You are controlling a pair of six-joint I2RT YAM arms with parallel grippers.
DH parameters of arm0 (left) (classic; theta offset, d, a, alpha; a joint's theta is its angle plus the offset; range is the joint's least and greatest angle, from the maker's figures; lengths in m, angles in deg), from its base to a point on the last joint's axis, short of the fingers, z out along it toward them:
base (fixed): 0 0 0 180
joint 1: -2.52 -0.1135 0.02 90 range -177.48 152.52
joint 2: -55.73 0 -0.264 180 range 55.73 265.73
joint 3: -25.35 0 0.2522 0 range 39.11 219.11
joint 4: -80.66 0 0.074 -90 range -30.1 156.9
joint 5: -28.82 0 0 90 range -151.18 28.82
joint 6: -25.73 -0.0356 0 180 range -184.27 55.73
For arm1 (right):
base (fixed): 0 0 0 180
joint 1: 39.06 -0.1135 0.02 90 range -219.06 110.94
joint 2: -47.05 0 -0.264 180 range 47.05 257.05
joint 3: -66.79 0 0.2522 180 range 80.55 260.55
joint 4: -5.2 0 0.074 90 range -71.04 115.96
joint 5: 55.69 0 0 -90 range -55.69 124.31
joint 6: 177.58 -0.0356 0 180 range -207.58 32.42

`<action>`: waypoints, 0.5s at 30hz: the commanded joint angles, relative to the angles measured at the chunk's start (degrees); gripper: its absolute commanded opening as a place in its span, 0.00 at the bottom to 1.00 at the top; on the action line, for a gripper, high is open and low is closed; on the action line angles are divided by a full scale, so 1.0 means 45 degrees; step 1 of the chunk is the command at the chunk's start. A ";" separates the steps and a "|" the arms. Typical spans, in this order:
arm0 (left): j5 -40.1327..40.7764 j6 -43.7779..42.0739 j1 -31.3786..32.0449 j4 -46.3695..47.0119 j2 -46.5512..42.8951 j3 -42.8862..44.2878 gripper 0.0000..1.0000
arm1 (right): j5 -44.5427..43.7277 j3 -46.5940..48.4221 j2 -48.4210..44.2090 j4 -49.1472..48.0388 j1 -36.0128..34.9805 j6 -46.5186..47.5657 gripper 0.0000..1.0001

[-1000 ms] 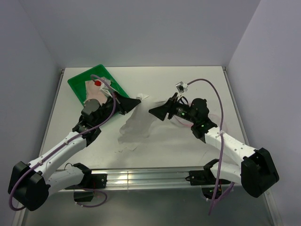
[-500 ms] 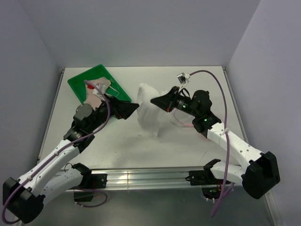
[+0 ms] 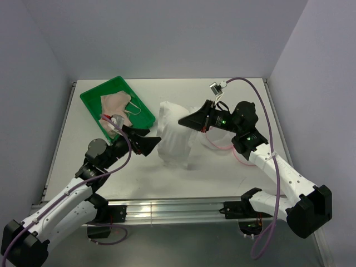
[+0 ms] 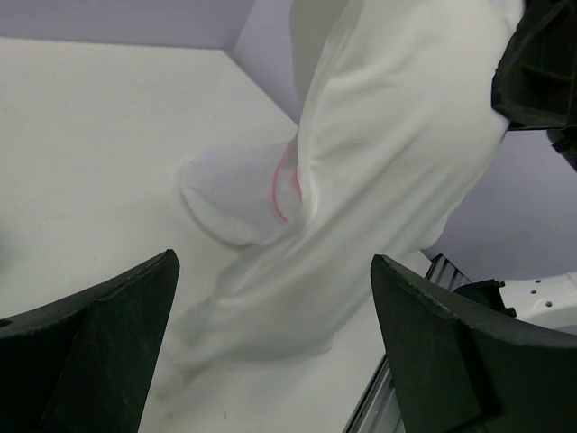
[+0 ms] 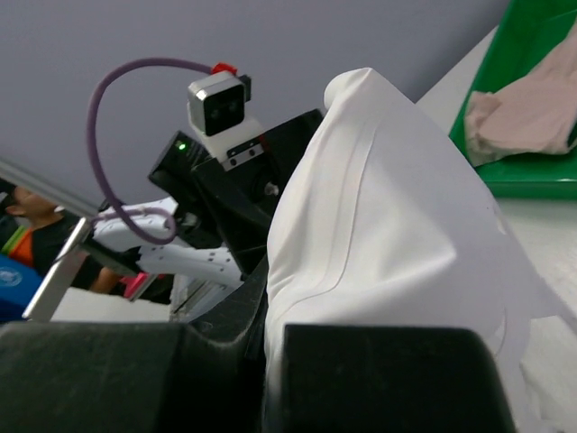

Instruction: Place the bra in the laundry bag and zip it closed

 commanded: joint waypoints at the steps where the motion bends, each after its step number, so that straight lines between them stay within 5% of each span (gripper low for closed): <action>1: -0.1011 -0.0325 0.0045 0.2217 0.0315 0.0072 0.95 | 0.1222 0.0609 -0.0277 -0.1132 0.0083 -0.1053 0.00; 8: -0.2516 0.0028 0.0299 0.3275 0.1253 0.0267 0.74 | 0.1125 0.0354 -0.0316 -0.1485 0.0122 -0.1445 0.00; 13: -0.3218 0.0301 0.0591 0.3548 0.1409 0.0071 0.50 | 0.1125 0.0374 -0.0199 -0.1895 0.0103 -0.1640 0.00; 14: -0.3258 0.0320 0.0631 0.3549 0.1351 0.0071 0.42 | 0.1087 0.0374 -0.0179 -0.1896 0.0122 -0.1640 0.00; 15: -0.3239 0.0340 0.0689 0.3549 0.1177 0.0052 0.21 | 0.1067 0.0374 -0.0140 -0.1877 0.0123 -0.1660 0.00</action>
